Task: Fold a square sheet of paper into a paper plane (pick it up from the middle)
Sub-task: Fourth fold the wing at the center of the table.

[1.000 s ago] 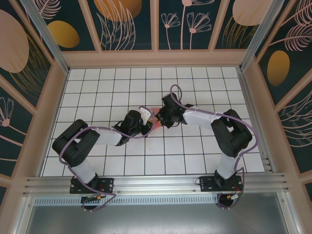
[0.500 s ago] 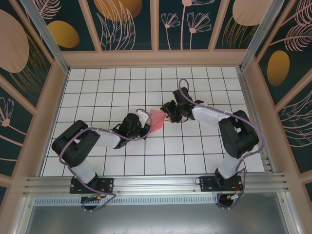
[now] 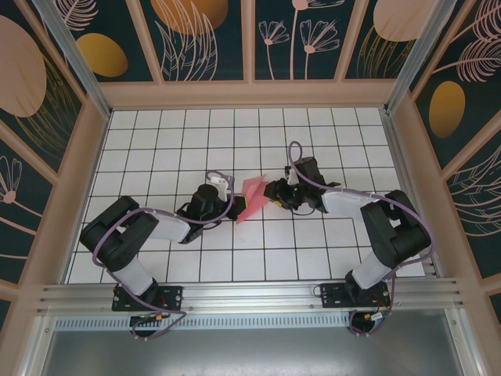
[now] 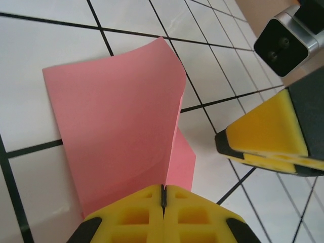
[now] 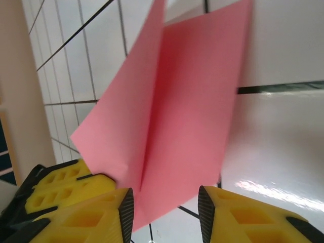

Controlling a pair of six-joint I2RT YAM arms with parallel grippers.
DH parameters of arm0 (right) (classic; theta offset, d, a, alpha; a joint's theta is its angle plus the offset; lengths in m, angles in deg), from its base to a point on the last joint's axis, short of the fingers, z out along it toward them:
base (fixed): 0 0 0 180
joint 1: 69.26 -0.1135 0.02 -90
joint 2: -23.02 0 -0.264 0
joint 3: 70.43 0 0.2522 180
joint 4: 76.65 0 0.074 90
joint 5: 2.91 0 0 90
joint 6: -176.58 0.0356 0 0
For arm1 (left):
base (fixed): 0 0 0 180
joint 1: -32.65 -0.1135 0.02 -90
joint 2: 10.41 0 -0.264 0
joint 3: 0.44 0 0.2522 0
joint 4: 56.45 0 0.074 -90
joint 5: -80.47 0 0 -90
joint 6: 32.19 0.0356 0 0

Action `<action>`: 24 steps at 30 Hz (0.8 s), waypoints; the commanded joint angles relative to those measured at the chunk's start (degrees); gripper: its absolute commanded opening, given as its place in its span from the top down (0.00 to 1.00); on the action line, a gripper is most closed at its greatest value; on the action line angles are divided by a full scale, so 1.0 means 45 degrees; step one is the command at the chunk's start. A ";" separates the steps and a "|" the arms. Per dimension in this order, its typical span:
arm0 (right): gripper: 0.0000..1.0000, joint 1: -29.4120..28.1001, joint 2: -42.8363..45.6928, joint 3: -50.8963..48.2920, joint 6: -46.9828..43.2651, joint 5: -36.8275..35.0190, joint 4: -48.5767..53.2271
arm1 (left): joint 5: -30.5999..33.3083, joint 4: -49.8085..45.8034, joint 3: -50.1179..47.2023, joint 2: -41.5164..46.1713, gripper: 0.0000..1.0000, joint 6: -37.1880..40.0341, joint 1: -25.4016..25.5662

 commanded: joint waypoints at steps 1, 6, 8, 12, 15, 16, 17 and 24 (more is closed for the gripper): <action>0.59 -0.0170 -0.0400 0.0080 -0.0929 0.0793 -0.1108 | -0.0348 0.1345 -0.0257 -0.0336 0.96 -0.1416 -0.0030; 0.59 -0.0202 -0.1186 0.0539 -0.1288 0.0996 -0.1090 | -0.0238 0.1385 -0.0475 -0.0432 0.96 -0.1660 -0.0022; 0.59 -0.0227 -0.1554 0.0725 -0.1329 0.1087 -0.1124 | -0.0229 0.1362 -0.0530 -0.0474 0.96 -0.1702 -0.0034; 0.58 -0.0256 -0.2099 0.0935 -0.1354 0.1432 -0.1504 | -0.0165 0.1259 -0.0533 -0.0477 0.94 -0.1796 -0.0021; 0.58 -0.0294 -0.2358 0.1104 -0.1315 0.1549 -0.1645 | -0.0228 0.1239 -0.0512 -0.0873 0.94 -0.1869 -0.0022; 0.58 -0.0313 -0.2421 0.1175 -0.1322 0.1537 -0.1643 | -0.0219 0.1225 -0.0502 -0.0896 0.93 -0.1859 -0.0037; 0.58 -0.0333 -0.2528 0.1238 -0.1298 0.1509 -0.1595 | -0.0237 0.1230 -0.0510 -0.0894 0.93 -0.1855 -0.0022; 0.56 -0.0451 -0.3039 0.1460 -0.1065 0.1332 -0.1522 | -0.0413 0.1248 -0.0414 -0.1129 0.91 -0.1914 -0.0028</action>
